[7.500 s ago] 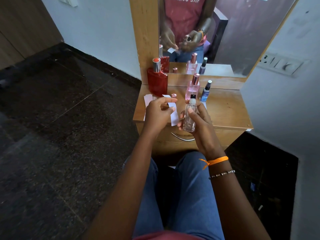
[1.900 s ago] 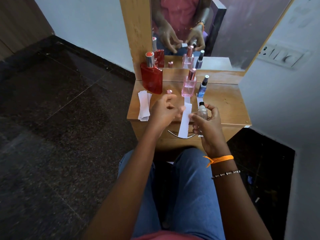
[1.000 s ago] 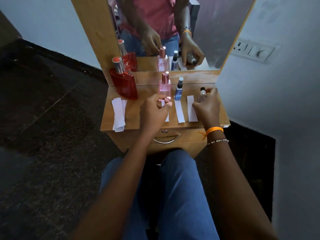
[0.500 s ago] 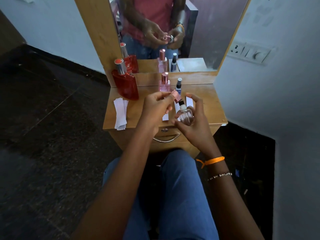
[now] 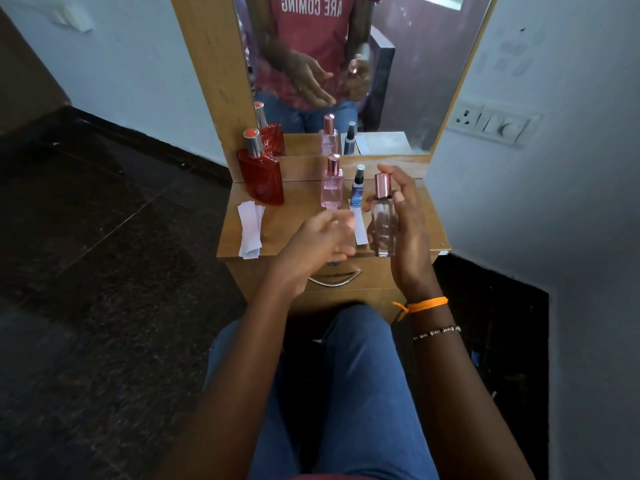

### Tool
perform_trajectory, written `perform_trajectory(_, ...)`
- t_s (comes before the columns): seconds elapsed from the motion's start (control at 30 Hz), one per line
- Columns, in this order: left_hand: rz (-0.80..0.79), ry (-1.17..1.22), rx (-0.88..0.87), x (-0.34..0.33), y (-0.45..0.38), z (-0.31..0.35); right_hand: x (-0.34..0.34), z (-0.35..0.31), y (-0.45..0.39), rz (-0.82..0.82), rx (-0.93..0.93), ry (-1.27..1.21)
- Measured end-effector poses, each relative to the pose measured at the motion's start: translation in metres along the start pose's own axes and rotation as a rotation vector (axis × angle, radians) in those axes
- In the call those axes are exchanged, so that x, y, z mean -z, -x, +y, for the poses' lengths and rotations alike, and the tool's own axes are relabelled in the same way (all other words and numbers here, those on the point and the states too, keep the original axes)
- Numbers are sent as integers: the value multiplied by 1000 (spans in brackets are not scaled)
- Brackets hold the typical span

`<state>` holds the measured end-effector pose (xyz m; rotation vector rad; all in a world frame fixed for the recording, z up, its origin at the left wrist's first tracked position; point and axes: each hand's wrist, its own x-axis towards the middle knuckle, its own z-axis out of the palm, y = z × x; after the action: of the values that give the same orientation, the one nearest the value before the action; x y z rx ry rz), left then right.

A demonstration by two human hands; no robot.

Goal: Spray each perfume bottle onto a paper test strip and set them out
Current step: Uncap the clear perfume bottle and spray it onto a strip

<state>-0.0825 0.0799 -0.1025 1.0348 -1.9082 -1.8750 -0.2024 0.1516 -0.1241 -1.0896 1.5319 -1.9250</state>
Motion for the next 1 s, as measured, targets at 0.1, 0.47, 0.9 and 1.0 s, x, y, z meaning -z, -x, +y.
perform_trajectory(0.1,-91,33,-71,-15,8,-3,-8,-10,-5,102,66,-34)
perform_trajectory(0.47,191,-31,-221,-23,5,-5,-4,-27,-5,55,29,-57)
perform_trajectory(0.9,83,31,-254,-23,1,0,9,-44,-15,45,-20,18)
perform_trajectory(1.0,54,52,-255,-22,1,3,16,-37,-9,-67,-119,-7)
